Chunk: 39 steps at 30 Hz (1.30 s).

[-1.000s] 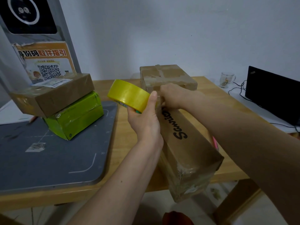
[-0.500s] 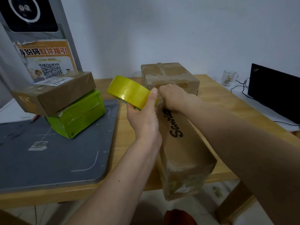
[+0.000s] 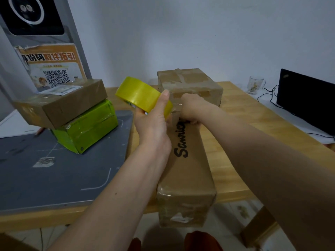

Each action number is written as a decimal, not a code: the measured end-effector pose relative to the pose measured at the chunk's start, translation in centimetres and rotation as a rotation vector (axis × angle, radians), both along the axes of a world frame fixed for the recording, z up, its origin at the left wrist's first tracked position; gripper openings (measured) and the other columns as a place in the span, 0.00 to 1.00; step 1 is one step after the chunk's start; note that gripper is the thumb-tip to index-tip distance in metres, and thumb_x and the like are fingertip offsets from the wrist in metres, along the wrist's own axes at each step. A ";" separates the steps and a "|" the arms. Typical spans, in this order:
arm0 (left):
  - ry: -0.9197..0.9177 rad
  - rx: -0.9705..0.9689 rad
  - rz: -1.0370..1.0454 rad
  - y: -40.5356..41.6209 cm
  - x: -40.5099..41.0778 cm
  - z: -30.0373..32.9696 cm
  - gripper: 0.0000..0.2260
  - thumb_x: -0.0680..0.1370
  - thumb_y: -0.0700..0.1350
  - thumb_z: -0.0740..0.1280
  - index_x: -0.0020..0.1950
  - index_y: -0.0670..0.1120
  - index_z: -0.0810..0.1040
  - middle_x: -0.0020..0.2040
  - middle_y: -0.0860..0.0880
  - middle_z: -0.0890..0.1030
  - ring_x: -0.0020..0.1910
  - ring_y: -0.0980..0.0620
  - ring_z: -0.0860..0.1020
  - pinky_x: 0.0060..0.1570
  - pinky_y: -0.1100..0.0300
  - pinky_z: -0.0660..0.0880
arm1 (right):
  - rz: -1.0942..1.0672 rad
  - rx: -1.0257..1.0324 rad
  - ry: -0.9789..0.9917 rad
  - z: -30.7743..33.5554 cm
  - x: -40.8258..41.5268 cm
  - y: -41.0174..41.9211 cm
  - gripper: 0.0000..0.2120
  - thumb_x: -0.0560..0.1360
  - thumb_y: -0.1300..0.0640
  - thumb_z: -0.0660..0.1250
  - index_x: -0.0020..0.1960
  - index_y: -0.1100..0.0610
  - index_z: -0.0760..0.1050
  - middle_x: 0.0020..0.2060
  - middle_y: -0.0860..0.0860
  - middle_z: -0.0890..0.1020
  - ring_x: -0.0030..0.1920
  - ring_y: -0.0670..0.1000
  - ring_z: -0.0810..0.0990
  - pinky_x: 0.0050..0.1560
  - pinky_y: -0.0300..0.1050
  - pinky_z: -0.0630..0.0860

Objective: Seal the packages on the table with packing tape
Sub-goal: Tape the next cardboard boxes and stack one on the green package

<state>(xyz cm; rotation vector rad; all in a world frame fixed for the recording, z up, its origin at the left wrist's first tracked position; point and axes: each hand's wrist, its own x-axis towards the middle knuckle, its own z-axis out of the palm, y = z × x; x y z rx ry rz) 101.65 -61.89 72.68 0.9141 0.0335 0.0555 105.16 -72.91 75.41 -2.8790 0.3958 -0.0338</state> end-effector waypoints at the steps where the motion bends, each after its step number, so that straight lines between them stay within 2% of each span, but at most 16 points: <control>1: 0.007 0.000 -0.012 0.1 0.0 0.1 0.12 0.70 0.45 0.78 0.47 0.53 0.76 0.34 0.58 0.80 0.40 0.55 0.80 0.38 0.59 0.77 | -0.008 0.093 0.031 0.2 -0.2 -0.2 0.06 0.78 0.66 0.60 0.43 0.64 0.70 0.36 0.58 0.77 0.29 0.53 0.77 0.26 0.47 0.78; 3: 0.013 0.008 -0.016 0.2 -0.1 0.1 0.12 0.71 0.45 0.77 0.48 0.52 0.76 0.37 0.56 0.80 0.41 0.54 0.80 0.37 0.60 0.76 | 0.019 0.309 0.047 0.3 -0.8 -0.9 0.08 0.79 0.65 0.58 0.48 0.65 0.76 0.37 0.58 0.78 0.29 0.52 0.76 0.28 0.47 0.80; 5: 0.009 0.010 0.000 0.3 -0.1 -0.2 0.12 0.71 0.45 0.77 0.48 0.53 0.76 0.38 0.56 0.80 0.42 0.54 0.80 0.38 0.59 0.76 | 0.084 0.499 0.005 0.0 -1.8 -1.9 0.10 0.79 0.64 0.59 0.53 0.61 0.78 0.38 0.55 0.77 0.31 0.50 0.74 0.30 0.44 0.80; 8: -0.019 0.019 0.018 0.5 0.0 -0.4 0.12 0.71 0.45 0.77 0.45 0.55 0.75 0.32 0.61 0.80 0.41 0.55 0.80 0.40 0.59 0.77 | 0.213 0.686 -0.032 -1.2 -3.2 -3.0 0.09 0.77 0.59 0.67 0.56 0.59 0.80 0.43 0.53 0.79 0.38 0.47 0.76 0.32 0.38 0.77; 10: -0.041 0.043 0.014 0.6 0.0 -0.5 0.12 0.72 0.45 0.77 0.46 0.56 0.75 0.32 0.62 0.80 0.42 0.55 0.80 0.42 0.57 0.78 | 0.247 0.684 -0.085 -2.0 -3.4 -3.0 0.10 0.74 0.56 0.73 0.54 0.58 0.82 0.44 0.51 0.81 0.40 0.45 0.77 0.31 0.36 0.74; 13: -0.071 0.067 0.003 0.6 0.1 -0.7 0.12 0.72 0.45 0.77 0.46 0.56 0.75 0.33 0.62 0.80 0.40 0.57 0.80 0.46 0.55 0.79 | 0.204 0.687 -0.243 -2.9 -2.9 -2.2 0.08 0.71 0.59 0.76 0.48 0.61 0.84 0.37 0.50 0.82 0.34 0.41 0.76 0.35 0.35 0.71; 15: -0.081 0.071 0.004 0.7 0.1 -0.9 0.12 0.72 0.45 0.76 0.46 0.55 0.75 0.32 0.62 0.80 0.39 0.59 0.80 0.45 0.57 0.78 | 0.150 0.711 -0.313 -3.4 -2.5 -1.8 0.05 0.71 0.60 0.76 0.46 0.61 0.84 0.38 0.51 0.83 0.39 0.45 0.78 0.42 0.38 0.73; 19: -0.087 0.067 0.017 0.9 0.4 -1.1 0.11 0.72 0.45 0.76 0.47 0.54 0.75 0.32 0.62 0.80 0.38 0.60 0.79 0.43 0.58 0.78 | 0.003 0.813 -0.384 -4.1 -1.8 -0.9 0.05 0.70 0.57 0.77 0.40 0.59 0.84 0.39 0.53 0.84 0.45 0.52 0.82 0.48 0.47 0.80; 22: -0.097 0.074 0.026 1.1 0.6 -1.2 0.11 0.72 0.45 0.76 0.47 0.53 0.76 0.33 0.62 0.80 0.35 0.63 0.80 0.43 0.59 0.78 | -0.068 0.894 -0.401 -4.3 -1.4 -0.2 0.04 0.69 0.58 0.77 0.37 0.53 0.84 0.40 0.51 0.85 0.47 0.51 0.82 0.52 0.50 0.80; 24: -0.099 0.078 0.030 1.1 0.7 -1.2 0.11 0.72 0.45 0.76 0.47 0.53 0.76 0.33 0.62 0.80 0.36 0.63 0.80 0.44 0.58 0.78 | -0.129 0.936 -0.386 -4.2 -1.1 0.1 0.04 0.69 0.59 0.78 0.38 0.54 0.83 0.42 0.52 0.85 0.48 0.53 0.82 0.53 0.52 0.80; 28: -0.096 0.070 0.027 1.1 1.0 -1.2 0.11 0.72 0.45 0.76 0.47 0.53 0.76 0.33 0.62 0.80 0.36 0.62 0.80 0.45 0.58 0.78 | -0.216 0.955 -0.370 -4.0 -0.5 0.4 0.13 0.68 0.60 0.78 0.33 0.55 0.74 0.39 0.55 0.82 0.46 0.56 0.82 0.50 0.53 0.81; 32: -0.094 0.060 0.018 1.1 1.1 -1.3 0.11 0.72 0.44 0.76 0.46 0.53 0.76 0.33 0.62 0.81 0.37 0.62 0.80 0.47 0.57 0.79 | -0.254 0.905 -0.322 -3.9 0.3 0.4 0.12 0.71 0.61 0.75 0.38 0.55 0.72 0.40 0.53 0.79 0.43 0.53 0.78 0.51 0.52 0.80; 37: -0.095 0.058 0.017 1.0 0.9 -1.3 0.11 0.72 0.44 0.76 0.46 0.53 0.76 0.33 0.61 0.81 0.37 0.62 0.80 0.47 0.58 0.79 | -0.260 0.871 -0.274 -3.7 0.5 0.4 0.07 0.72 0.61 0.73 0.48 0.59 0.77 0.46 0.56 0.82 0.47 0.56 0.81 0.48 0.50 0.80; 39: -0.096 0.059 0.018 1.0 0.9 -1.3 0.10 0.72 0.44 0.76 0.45 0.53 0.76 0.33 0.61 0.81 0.38 0.61 0.81 0.47 0.58 0.79 | -0.256 0.845 -0.284 -3.8 0.4 0.4 0.04 0.73 0.61 0.72 0.45 0.59 0.77 0.45 0.57 0.82 0.46 0.57 0.82 0.50 0.52 0.81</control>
